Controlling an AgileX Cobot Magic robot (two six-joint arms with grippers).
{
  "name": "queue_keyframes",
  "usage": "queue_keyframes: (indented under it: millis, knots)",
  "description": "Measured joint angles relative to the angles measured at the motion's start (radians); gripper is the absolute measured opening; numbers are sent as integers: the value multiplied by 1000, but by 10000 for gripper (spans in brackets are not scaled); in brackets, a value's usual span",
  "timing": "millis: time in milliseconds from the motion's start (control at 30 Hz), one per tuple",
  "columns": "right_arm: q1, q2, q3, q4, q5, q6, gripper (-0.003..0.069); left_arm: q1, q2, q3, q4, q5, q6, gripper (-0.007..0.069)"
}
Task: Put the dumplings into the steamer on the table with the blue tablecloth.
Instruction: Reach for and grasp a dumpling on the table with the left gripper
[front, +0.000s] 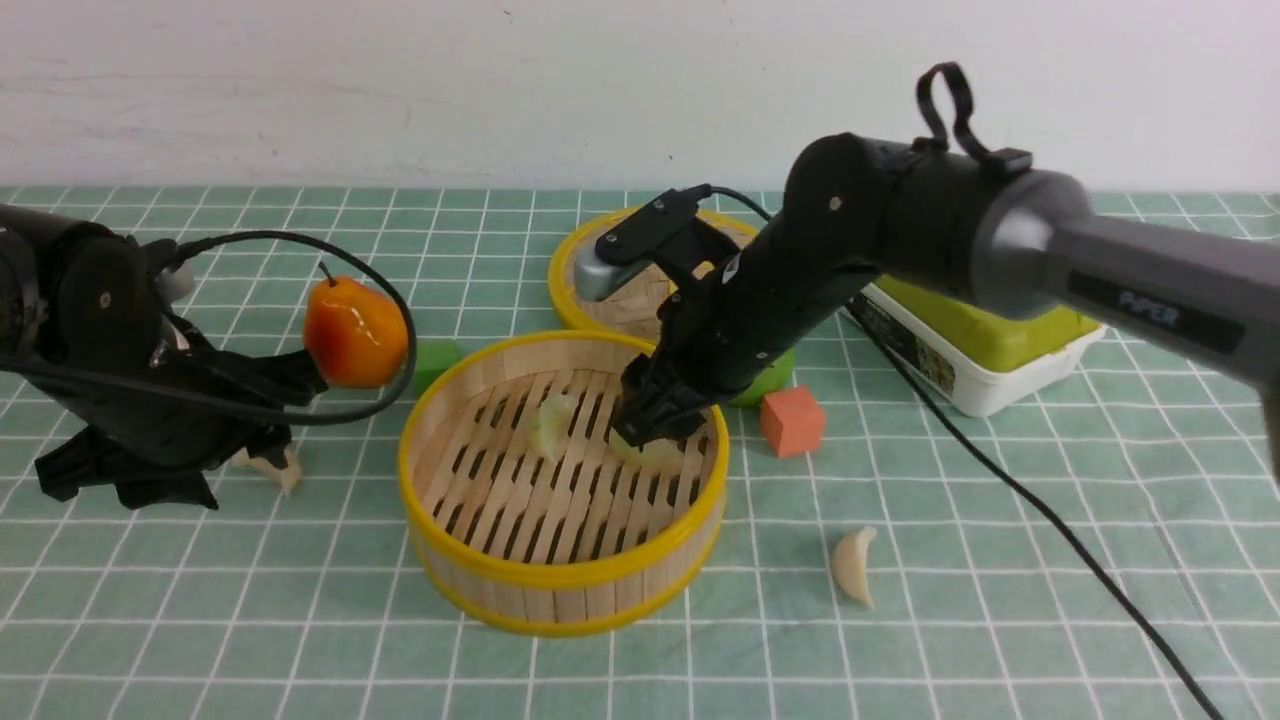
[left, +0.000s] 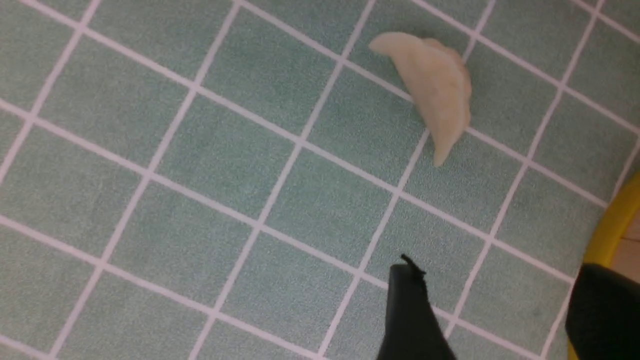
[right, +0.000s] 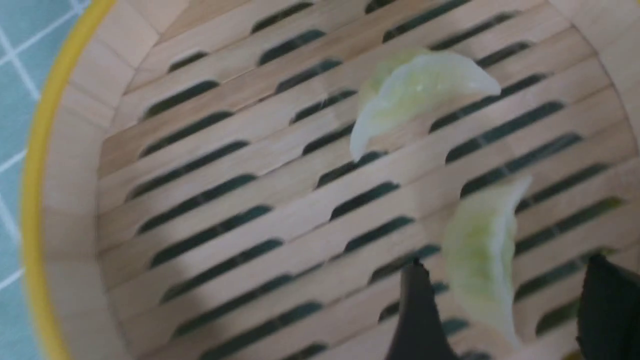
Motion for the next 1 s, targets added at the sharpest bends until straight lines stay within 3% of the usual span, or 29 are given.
queue_keyframes:
  millis: [233,367,467,667,800,867,933,1000]
  knots:
    - [0,93,-89,-1,19,98,387,0,0,-1,-4,-16,10,372]
    - [0,110,-96,1,16,187,293,0,0,-1,-8,-29,10,360]
    - [0,116,-99,2,-19,318,167,0,0,-1,-18,-32,10,359]
    - [0,116,-101,2,-102,578,71,0,0,-1,-32,-36,10,356]
    - [-1,116,-101,-4,-104,642,162,0,0,-1,-33,-52,10,356]
    - [-1,116,-101,-4,-104,650,268,0,0,-1,-33,-68,10,356]
    - [-1,116,-102,-6,-102,651,318,0,0,-1,-33,-77,10,356]
    - [-1,110,-112,-6,-72,641,430,0,0,-1,-26,-96,2,356]
